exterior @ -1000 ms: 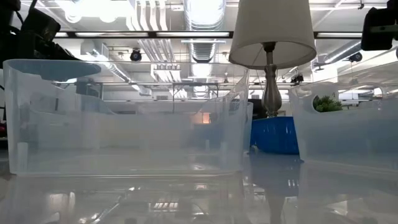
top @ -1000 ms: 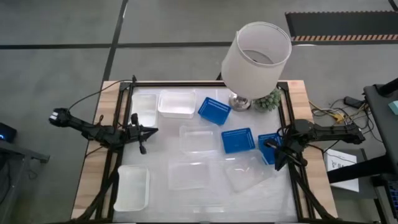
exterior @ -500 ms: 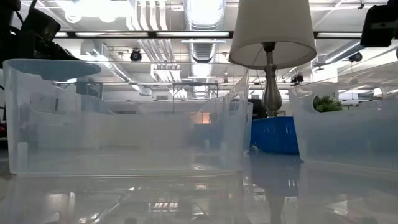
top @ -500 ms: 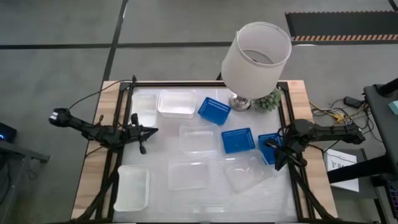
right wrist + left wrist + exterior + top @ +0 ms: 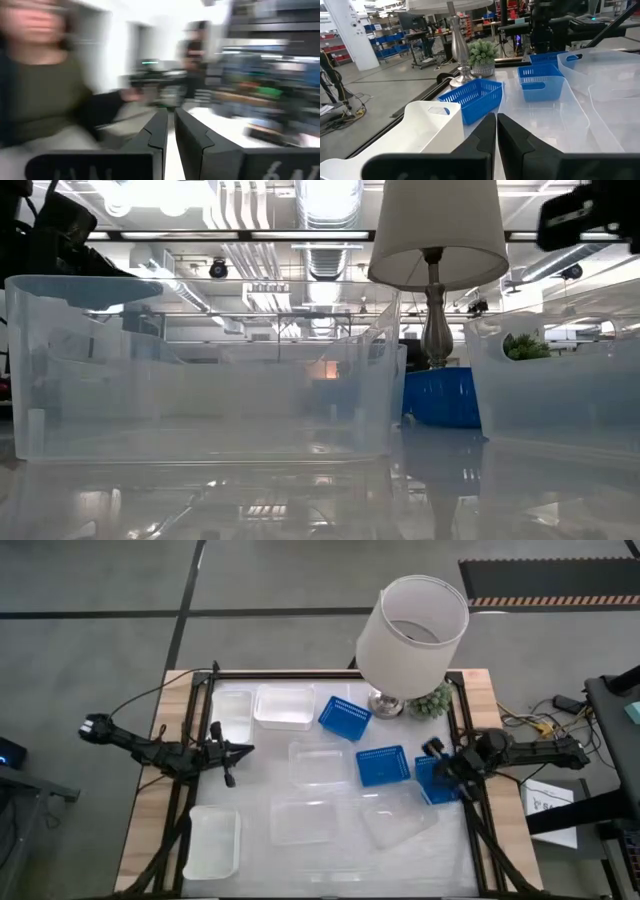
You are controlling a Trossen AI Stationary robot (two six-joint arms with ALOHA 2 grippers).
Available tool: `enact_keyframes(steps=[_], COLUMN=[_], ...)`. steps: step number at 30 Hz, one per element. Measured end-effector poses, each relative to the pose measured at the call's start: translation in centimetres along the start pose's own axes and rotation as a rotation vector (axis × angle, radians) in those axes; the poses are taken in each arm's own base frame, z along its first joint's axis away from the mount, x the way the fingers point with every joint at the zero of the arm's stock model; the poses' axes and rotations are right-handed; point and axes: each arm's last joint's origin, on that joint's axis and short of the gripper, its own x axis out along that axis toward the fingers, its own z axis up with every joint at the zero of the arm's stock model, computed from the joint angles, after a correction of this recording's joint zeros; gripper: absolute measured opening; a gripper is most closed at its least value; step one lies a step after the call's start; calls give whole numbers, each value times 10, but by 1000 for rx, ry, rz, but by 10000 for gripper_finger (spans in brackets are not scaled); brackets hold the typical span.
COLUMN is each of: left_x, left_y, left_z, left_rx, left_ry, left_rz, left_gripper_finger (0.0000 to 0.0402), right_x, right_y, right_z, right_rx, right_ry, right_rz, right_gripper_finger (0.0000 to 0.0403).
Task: Stack baskets by color
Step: Stack the top right white bin on top of the bottom white bin
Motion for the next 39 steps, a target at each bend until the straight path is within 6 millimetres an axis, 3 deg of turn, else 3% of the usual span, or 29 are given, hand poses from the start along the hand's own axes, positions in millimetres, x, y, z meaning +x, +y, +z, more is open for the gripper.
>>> enact_keyframes(steps=[6,11,18,25,34,39], left_x=[0,-3,-8,-8,-4,1], left_y=[0,-2,3,3,-1,-3], left_z=[10,30,50,52,54,65], left_rx=[-77,-243,-275,-289,-274,-265], left_ry=[-88,-279,-494,-516,-498,-482], left_rz=[-16,-190,-210,-212,-218,-214], left_gripper_finger=[0,0,0,0,0,0], right_x=[7,28,58,78,90,96], right_y=[-18,-29,-46,-57,-64,-68], right_z=[16,8,12,18,17,20], right_rx=[30,59,42,42,75,68], right_ry=[-206,-108,-4,23,72,156], right_rz=[-425,-425,-431,-432,-432,-435], right_gripper_finger=[27,27,27,27,27,27])
